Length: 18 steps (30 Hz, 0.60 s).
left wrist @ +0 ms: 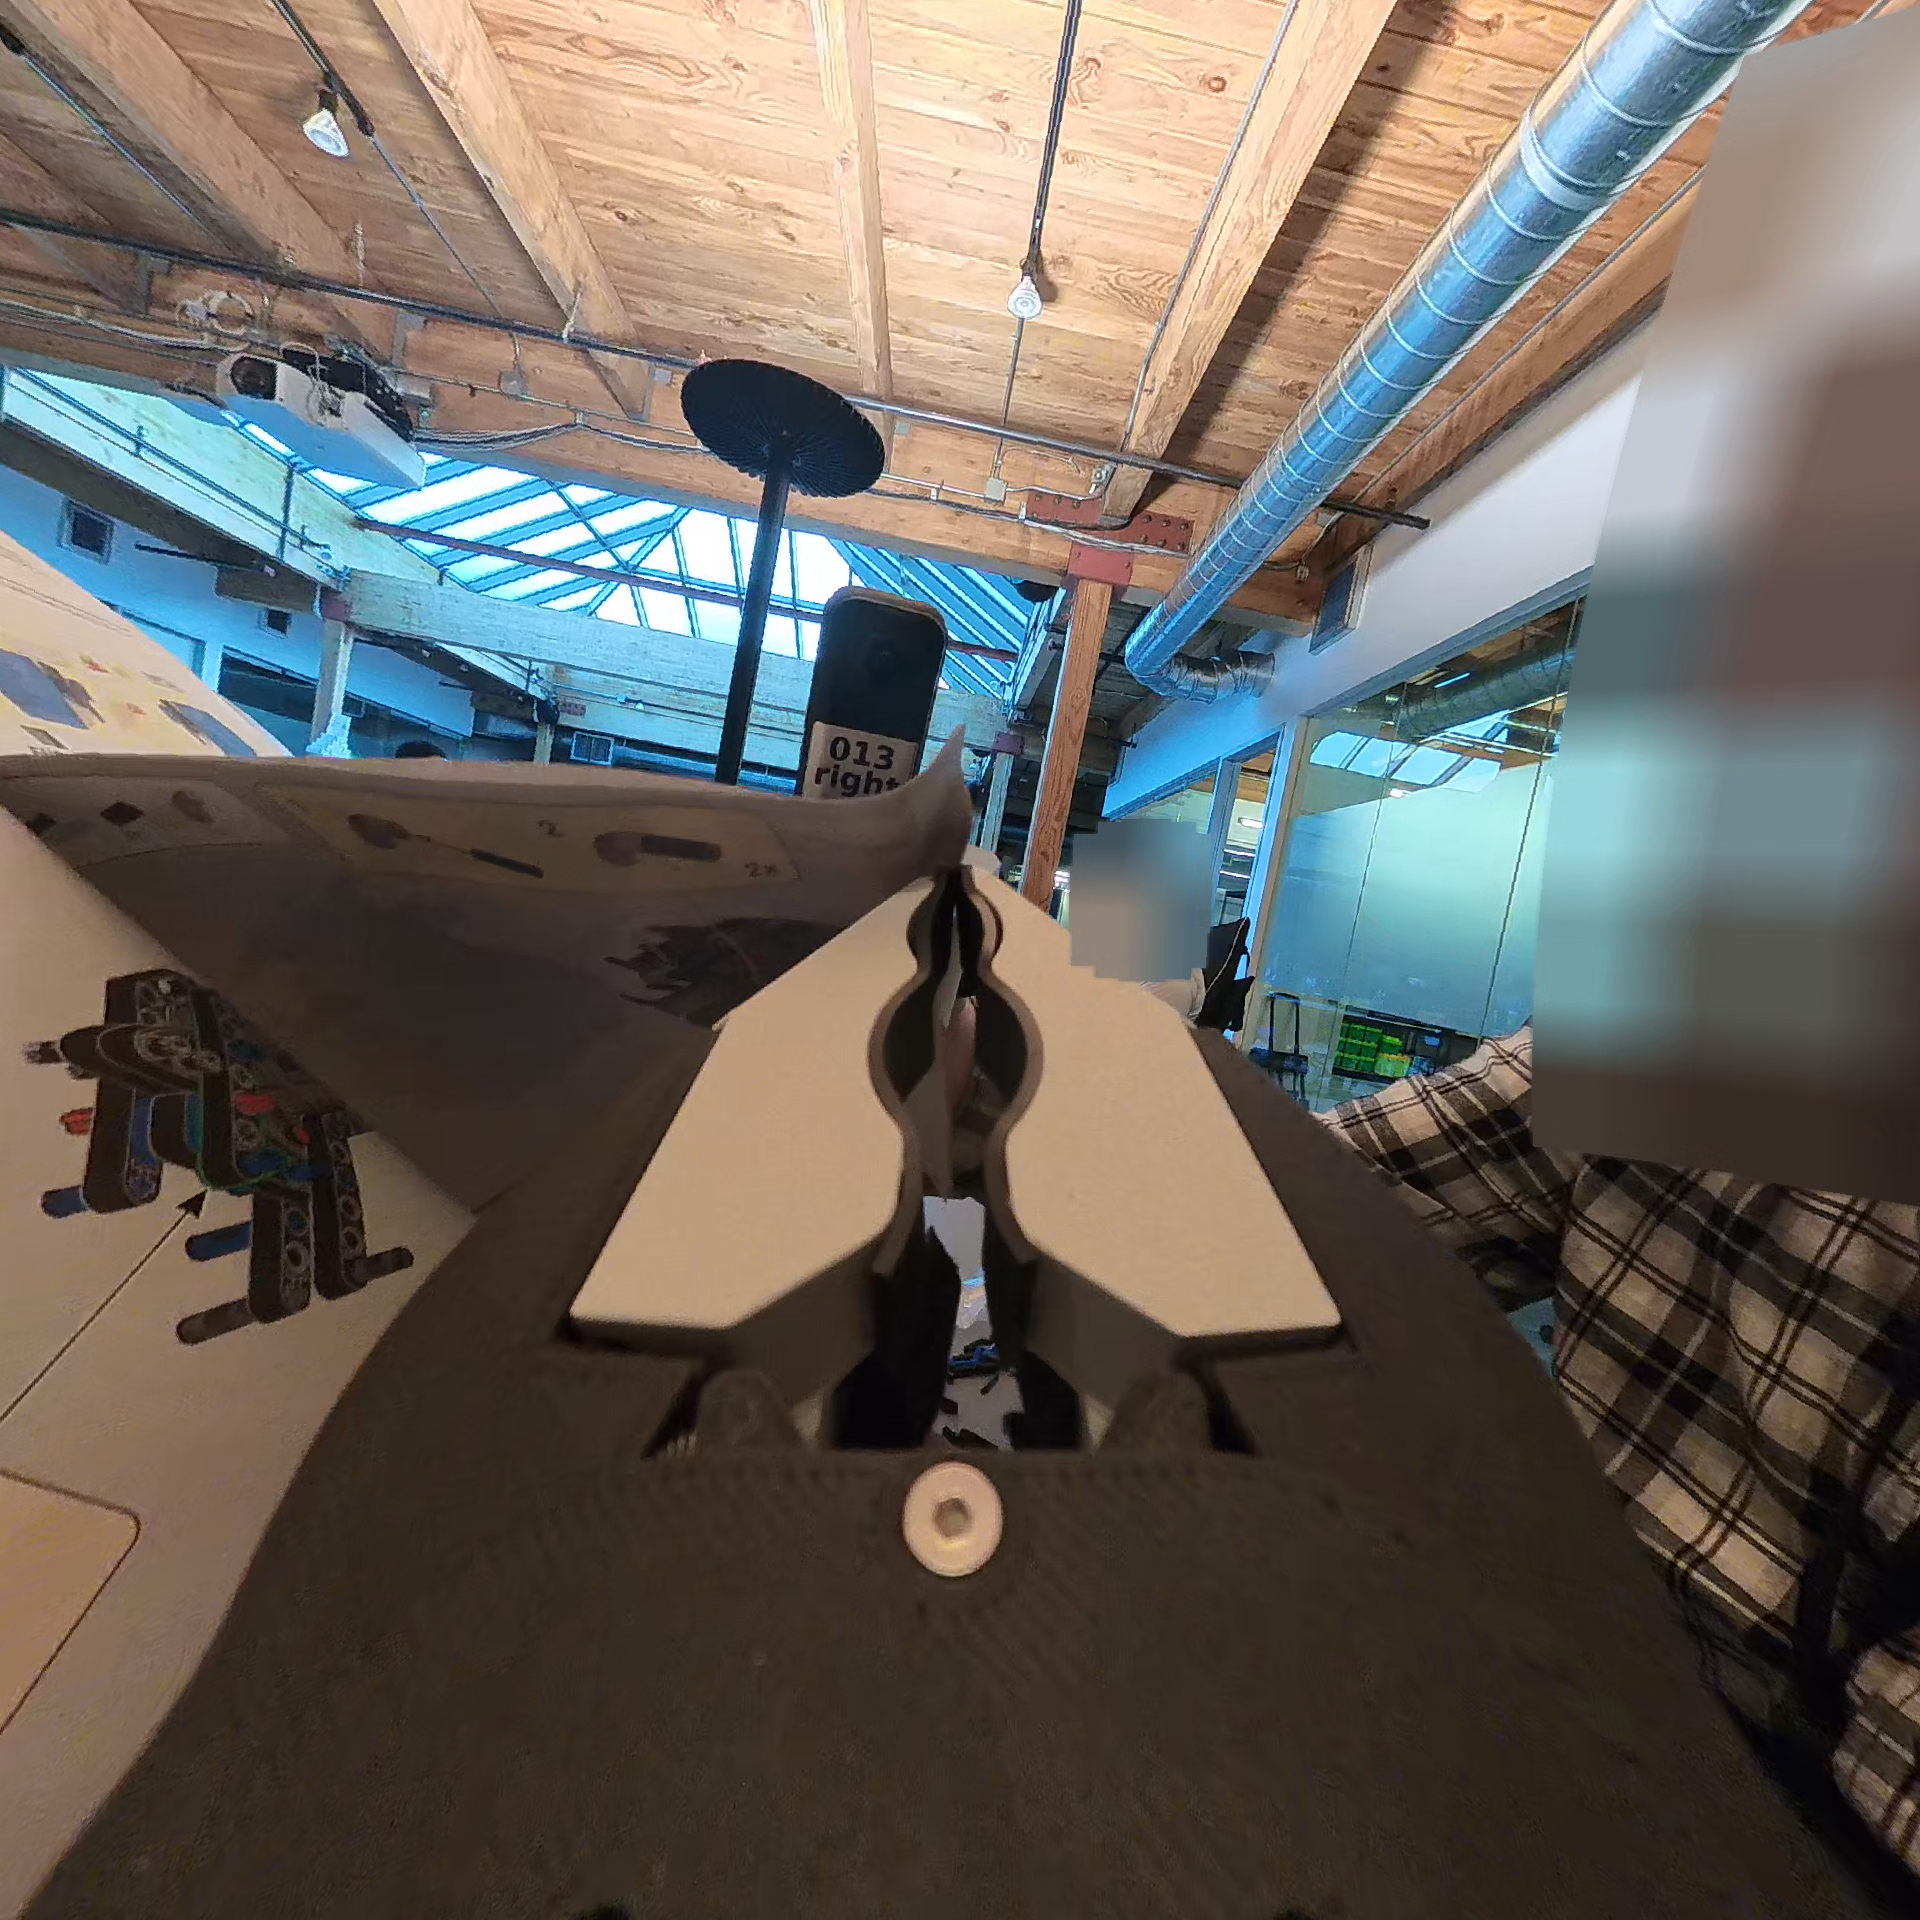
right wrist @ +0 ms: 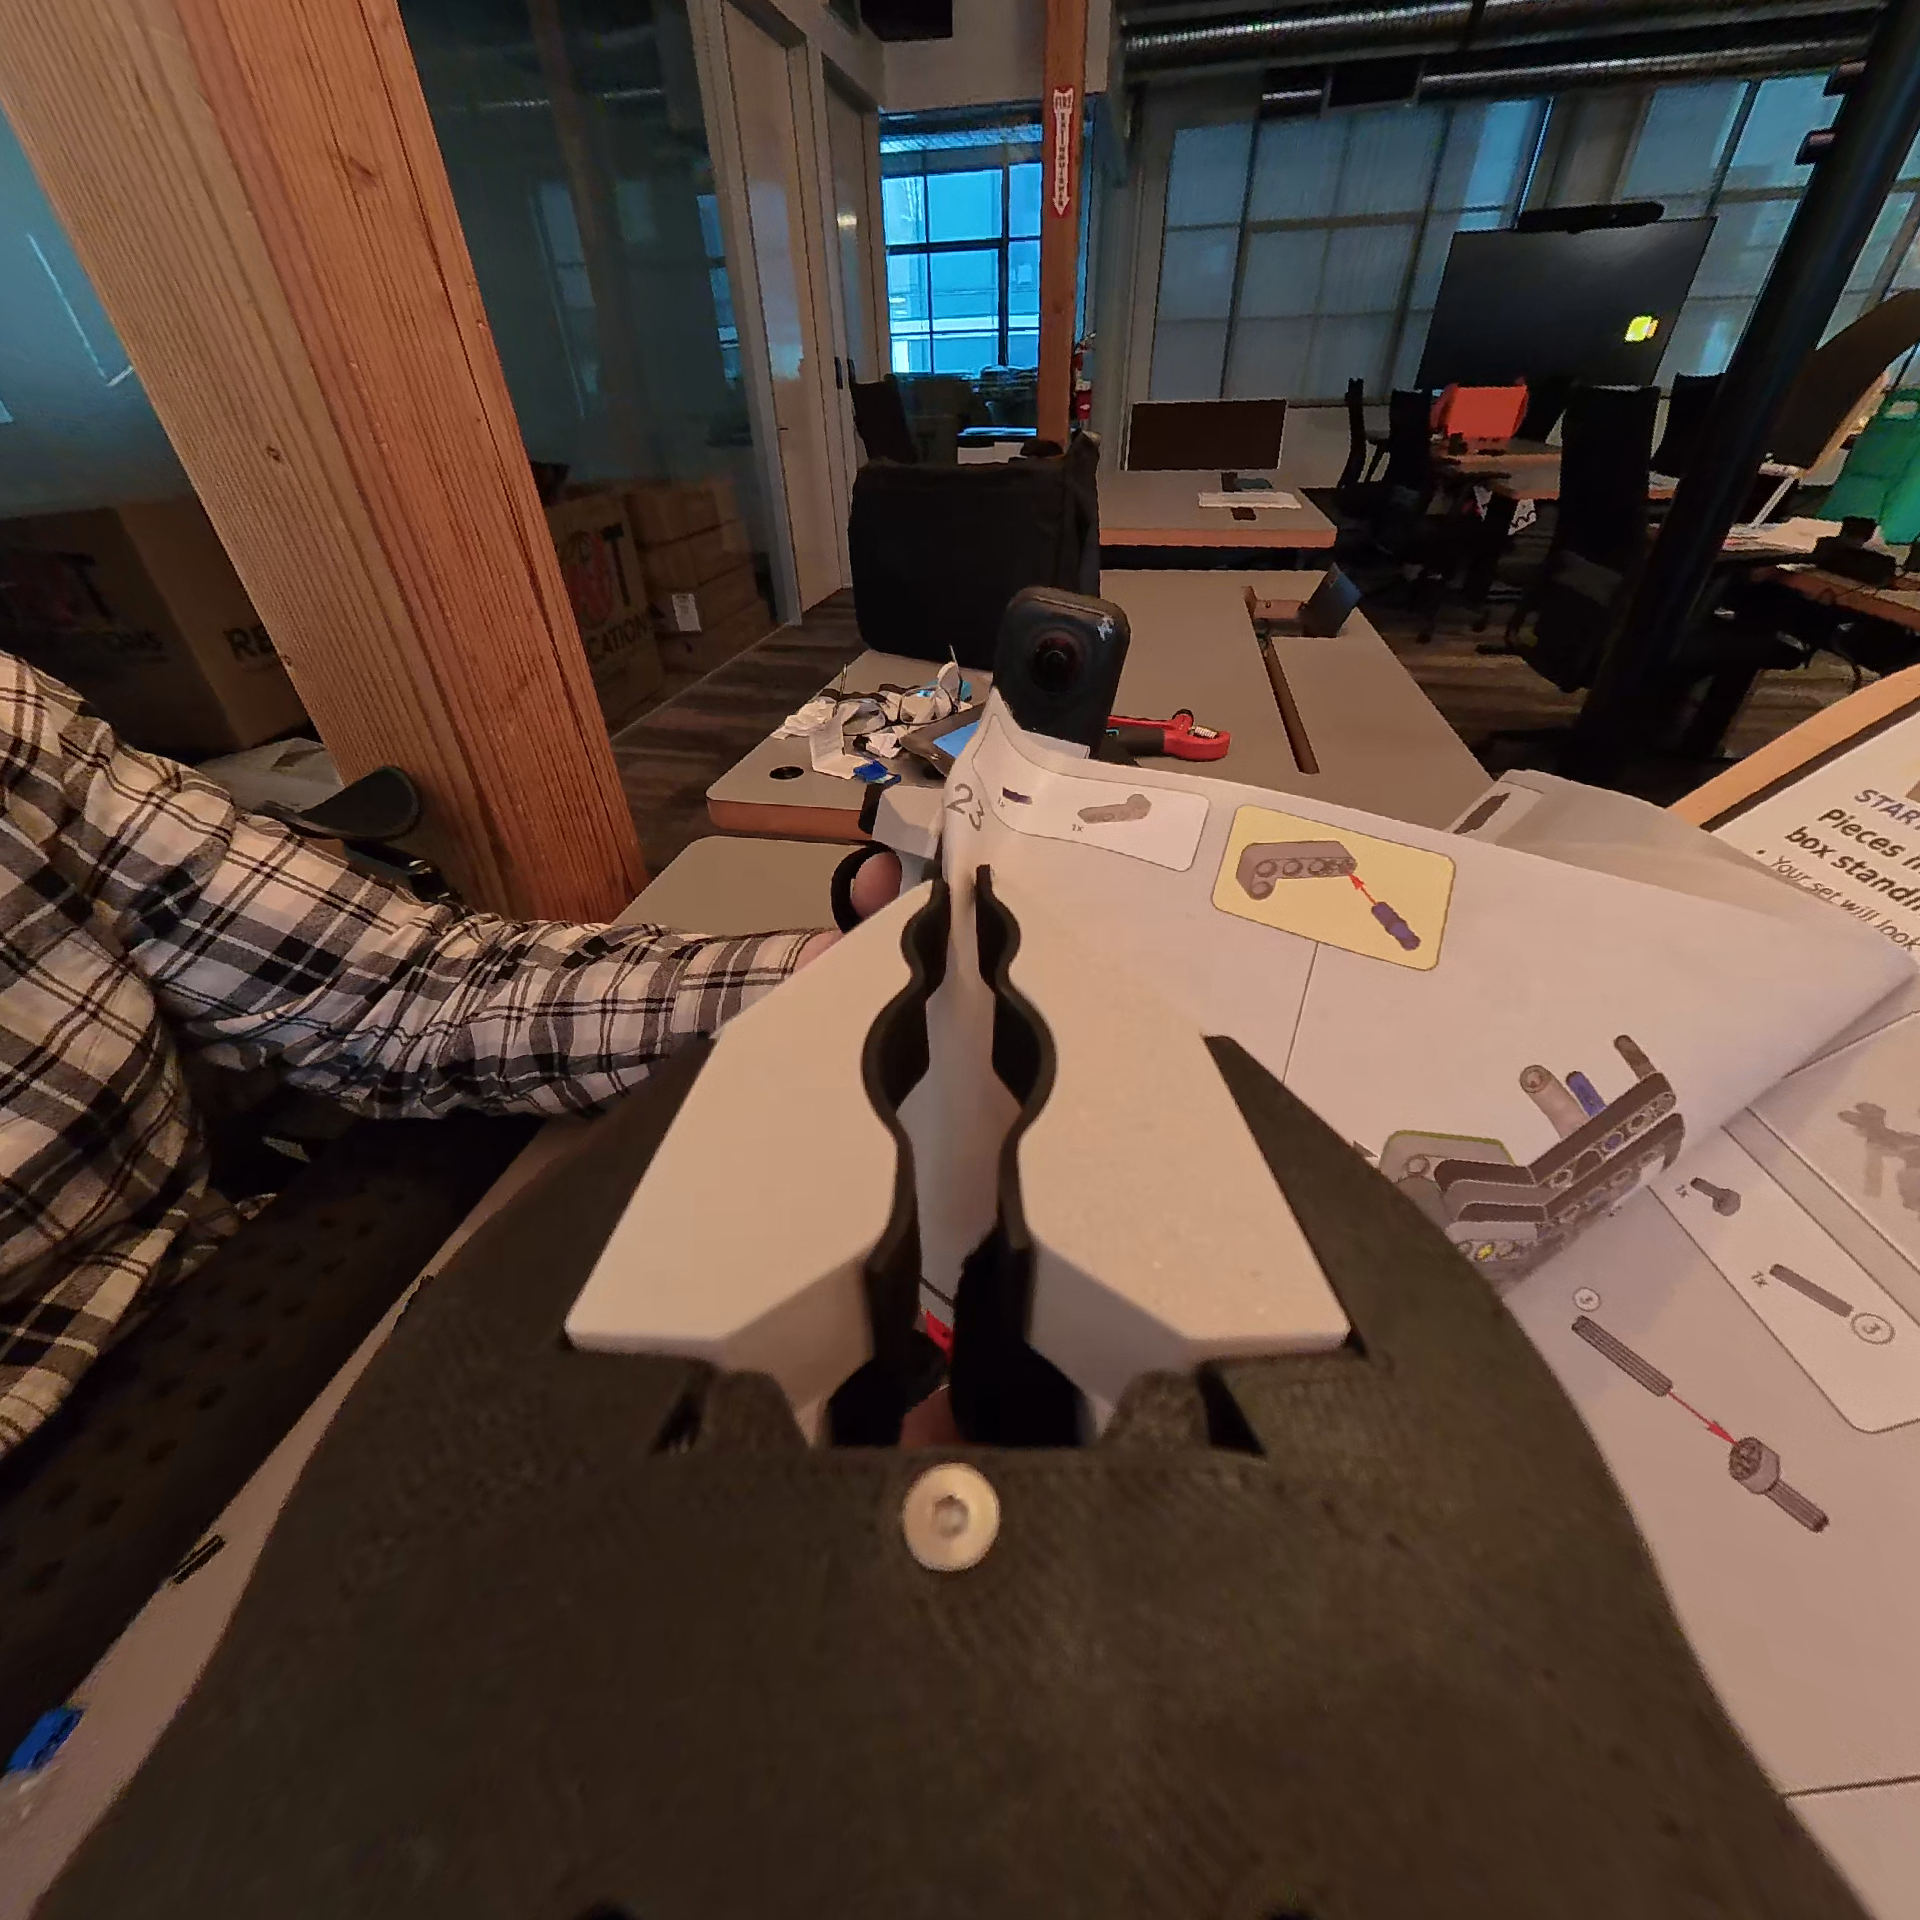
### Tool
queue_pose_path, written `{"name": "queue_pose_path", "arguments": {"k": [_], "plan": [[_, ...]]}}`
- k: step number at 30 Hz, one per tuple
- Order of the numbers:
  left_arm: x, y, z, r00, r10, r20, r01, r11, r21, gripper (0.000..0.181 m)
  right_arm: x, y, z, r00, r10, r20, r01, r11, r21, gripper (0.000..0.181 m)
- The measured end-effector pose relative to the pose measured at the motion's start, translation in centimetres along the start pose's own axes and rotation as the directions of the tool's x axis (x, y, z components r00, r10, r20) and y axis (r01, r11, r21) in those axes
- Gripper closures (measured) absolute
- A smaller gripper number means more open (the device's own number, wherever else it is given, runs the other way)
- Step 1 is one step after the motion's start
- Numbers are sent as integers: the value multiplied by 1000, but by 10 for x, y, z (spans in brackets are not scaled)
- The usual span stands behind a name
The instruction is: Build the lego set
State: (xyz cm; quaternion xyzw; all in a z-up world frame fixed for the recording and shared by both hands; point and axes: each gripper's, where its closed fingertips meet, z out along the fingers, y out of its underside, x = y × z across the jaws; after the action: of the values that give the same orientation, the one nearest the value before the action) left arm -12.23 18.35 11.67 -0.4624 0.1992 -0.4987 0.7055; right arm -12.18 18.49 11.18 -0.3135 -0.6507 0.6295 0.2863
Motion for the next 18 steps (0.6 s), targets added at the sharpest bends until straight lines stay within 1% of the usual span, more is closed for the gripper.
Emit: {"name": "queue_pose_path", "arguments": {"k": [7, 10, 12, 14, 17, 18], "plan": [[-4, 2, -2, 1000, 11, 11, -11, 1000, -1, 181, 3, -1, -2, 1000, -10, -18, 10, 1000, 1, 179], [-12, 2, -4, 995, 48, 82, -43, 997, -65, 181, 7, -10, -9, 997, -32, -73, 33, 999, 9, 180], [-17, -1, -8, 984, 93, 153, -72, 988, -136, 181, 18, -18, -15, 987, -39, -158, 41, 999, 10, 181], [-24, -6, -14, 959, 155, 237, -107, 973, -205, 181, 27, -29, -30, 966, -61, -249, 67, 998, 13, 181], [-37, -19, -31, 897, 245, 368, -143, 948, -283, 181, 47, -41, -60, 886, -121, -448, 113, 993, -45, 181], [-42, -22, -38, 867, 283, 411, -156, 936, -315, 181, 56, -45, -74, 834, -130, -537, 115, 991, -62, 179]]}}
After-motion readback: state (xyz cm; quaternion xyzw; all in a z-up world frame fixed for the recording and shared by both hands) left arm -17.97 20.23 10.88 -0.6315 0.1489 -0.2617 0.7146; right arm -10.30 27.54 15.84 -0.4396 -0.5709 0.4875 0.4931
